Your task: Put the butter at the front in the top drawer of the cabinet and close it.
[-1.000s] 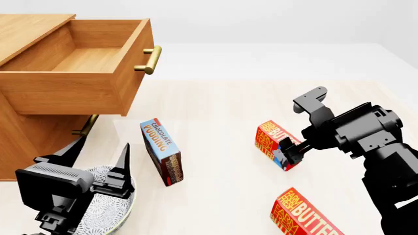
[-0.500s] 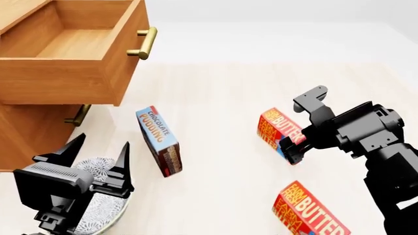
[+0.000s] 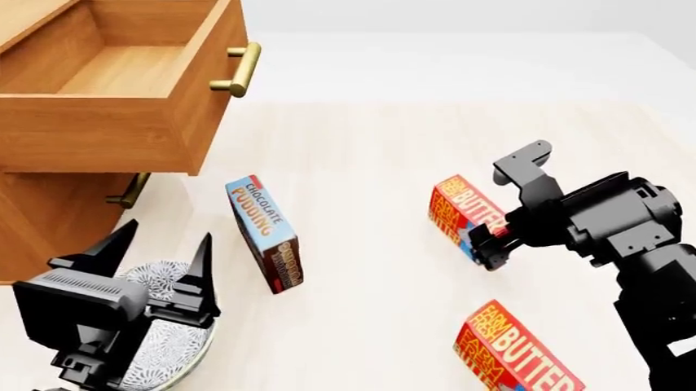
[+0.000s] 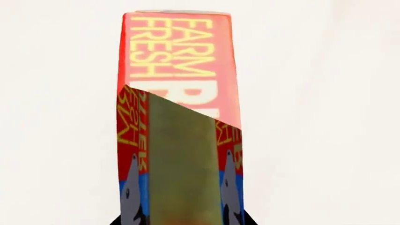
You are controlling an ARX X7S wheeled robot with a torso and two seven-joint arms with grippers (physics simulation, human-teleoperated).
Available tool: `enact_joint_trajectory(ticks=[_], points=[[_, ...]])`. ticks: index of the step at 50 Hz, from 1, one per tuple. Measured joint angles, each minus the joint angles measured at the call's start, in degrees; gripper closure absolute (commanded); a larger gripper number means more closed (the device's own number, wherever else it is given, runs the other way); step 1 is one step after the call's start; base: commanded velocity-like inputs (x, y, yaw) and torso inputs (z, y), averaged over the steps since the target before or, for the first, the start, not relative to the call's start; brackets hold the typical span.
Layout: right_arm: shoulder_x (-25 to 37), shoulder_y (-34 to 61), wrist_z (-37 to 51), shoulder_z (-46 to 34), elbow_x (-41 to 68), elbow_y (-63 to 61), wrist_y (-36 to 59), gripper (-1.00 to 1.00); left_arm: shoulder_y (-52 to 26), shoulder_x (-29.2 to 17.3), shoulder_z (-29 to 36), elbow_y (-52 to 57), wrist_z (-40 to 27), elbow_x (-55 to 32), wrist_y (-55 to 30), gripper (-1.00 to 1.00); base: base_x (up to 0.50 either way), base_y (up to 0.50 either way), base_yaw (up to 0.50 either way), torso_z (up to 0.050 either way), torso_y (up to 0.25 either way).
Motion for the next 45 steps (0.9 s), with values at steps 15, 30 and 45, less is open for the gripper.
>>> enact_joint_trajectory(ticks=[15,30,45], points=[[1.7,0.6,5.6,4.7,1.6,-2.7,-3.1,1.00,0.2,-0.3,-0.3,0.9,-0.4,-1.0,-0.3,-1.00,0.00,0.00,0.00,0.000,0.018],[3.2,1.7,8.5,7.3,2.7,-6.5,-3.4,1.00,0.5,-0.5,-0.4,1.5,-0.6,-1.9,-0.2,-1.00,0.00,0.00,0.00,-0.002,0.152],[4.3,0.9,10.4,9.2,4.0,-9.3,-4.3,1.00,2.5,-1.2,-1.7,5.0,-1.4,-3.6,-1.4,-1.00,0.00,0.00,0.00,-0.006,0.180]])
